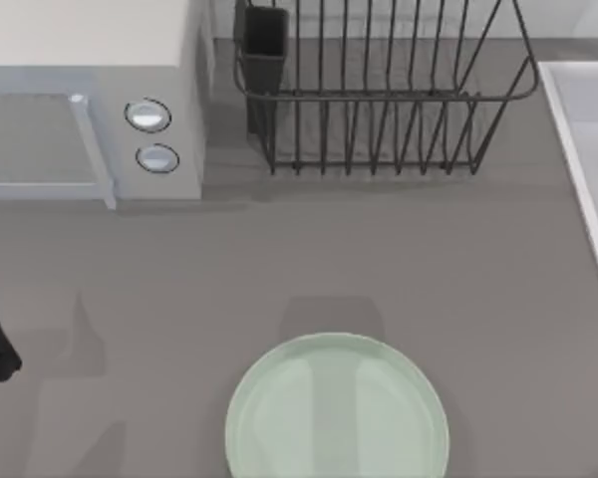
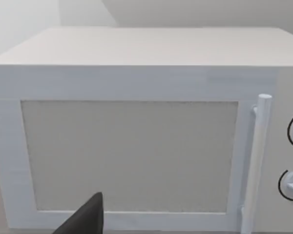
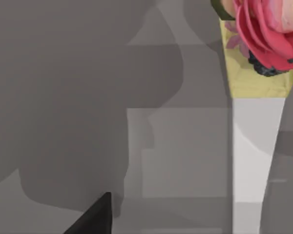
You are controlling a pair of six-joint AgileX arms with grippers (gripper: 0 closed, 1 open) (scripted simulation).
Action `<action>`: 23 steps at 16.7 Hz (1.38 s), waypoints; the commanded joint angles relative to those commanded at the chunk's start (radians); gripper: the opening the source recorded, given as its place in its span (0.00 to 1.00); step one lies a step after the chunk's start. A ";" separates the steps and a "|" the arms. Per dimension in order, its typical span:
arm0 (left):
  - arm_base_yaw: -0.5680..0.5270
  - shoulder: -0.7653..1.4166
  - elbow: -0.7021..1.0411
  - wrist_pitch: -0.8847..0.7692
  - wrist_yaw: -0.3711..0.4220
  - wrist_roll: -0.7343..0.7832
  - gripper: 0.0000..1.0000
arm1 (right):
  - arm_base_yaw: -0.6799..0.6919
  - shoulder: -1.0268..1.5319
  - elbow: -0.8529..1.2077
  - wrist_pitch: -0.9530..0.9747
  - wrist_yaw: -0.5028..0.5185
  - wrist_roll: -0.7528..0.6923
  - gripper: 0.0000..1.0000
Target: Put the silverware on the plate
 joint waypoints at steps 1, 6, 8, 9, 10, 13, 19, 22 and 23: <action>0.000 0.000 0.000 0.000 0.000 0.000 1.00 | 0.000 0.000 0.000 0.000 0.000 0.000 0.92; 0.000 0.000 0.000 0.000 0.000 0.000 1.00 | 0.000 0.000 0.000 0.000 0.000 0.000 0.55; 0.000 0.000 0.000 0.000 0.000 0.000 1.00 | 0.000 0.000 0.000 0.000 0.000 0.000 0.40; 0.000 0.000 0.000 0.000 0.000 0.000 1.00 | 0.000 0.000 0.000 0.000 0.000 0.000 0.32; 0.000 0.000 0.000 0.000 0.000 0.000 1.00 | 0.000 0.000 0.000 0.000 0.000 0.000 0.25; 0.000 0.000 0.000 0.000 0.000 0.000 1.00 | 0.000 0.000 0.000 0.000 0.000 0.000 0.02; 0.000 0.000 0.000 0.000 0.000 0.000 1.00 | 0.000 0.000 0.000 0.000 0.000 0.000 0.00; 0.000 0.000 0.000 0.000 0.000 0.000 1.00 | 0.000 -0.069 0.037 -0.094 -0.017 0.020 0.00; 0.000 0.000 0.000 0.000 0.000 0.000 1.00 | 0.000 -0.070 0.039 -0.097 -0.017 0.020 0.00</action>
